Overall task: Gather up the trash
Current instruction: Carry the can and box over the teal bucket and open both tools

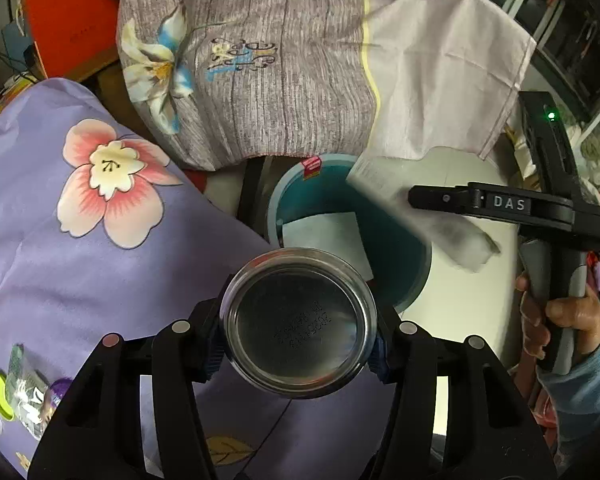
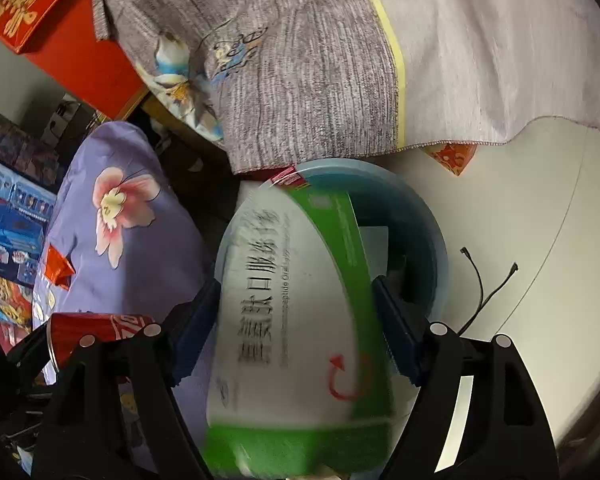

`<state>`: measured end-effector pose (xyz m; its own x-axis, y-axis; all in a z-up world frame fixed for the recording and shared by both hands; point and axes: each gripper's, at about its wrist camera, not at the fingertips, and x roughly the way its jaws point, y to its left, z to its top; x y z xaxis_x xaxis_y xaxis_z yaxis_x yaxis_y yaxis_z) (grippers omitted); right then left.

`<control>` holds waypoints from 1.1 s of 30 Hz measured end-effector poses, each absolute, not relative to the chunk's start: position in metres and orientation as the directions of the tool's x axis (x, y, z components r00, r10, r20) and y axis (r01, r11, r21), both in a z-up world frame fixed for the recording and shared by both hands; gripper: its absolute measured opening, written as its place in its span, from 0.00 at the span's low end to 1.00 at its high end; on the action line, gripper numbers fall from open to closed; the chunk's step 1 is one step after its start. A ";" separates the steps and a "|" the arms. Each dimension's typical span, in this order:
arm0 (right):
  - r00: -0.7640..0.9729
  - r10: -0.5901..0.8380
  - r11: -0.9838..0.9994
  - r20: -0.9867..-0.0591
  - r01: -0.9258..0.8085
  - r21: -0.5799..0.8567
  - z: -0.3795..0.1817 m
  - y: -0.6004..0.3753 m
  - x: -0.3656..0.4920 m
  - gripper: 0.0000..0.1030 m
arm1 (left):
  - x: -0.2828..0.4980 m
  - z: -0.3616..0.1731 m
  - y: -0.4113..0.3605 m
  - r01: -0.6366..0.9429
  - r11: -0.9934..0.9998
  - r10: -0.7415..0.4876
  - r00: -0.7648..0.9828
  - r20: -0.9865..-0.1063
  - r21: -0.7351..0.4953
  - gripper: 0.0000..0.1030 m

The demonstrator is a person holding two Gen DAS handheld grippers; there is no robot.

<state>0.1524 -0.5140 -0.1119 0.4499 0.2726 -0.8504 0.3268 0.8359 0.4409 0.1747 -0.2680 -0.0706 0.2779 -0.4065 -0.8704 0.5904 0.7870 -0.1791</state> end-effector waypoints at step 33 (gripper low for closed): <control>0.426 0.263 0.801 -0.866 0.405 0.442 -0.112 -0.535 0.132 0.83 | 0.182 -0.079 -0.309 0.588 0.787 -0.404 0.258 -0.878 -0.189 0.89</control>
<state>0.1318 -0.5355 -0.1124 0.4260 0.2626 -0.8658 0.4047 0.8006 0.4420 0.1816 -0.3089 -0.0793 0.2583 -0.4035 -0.8778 0.5877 0.7867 -0.1887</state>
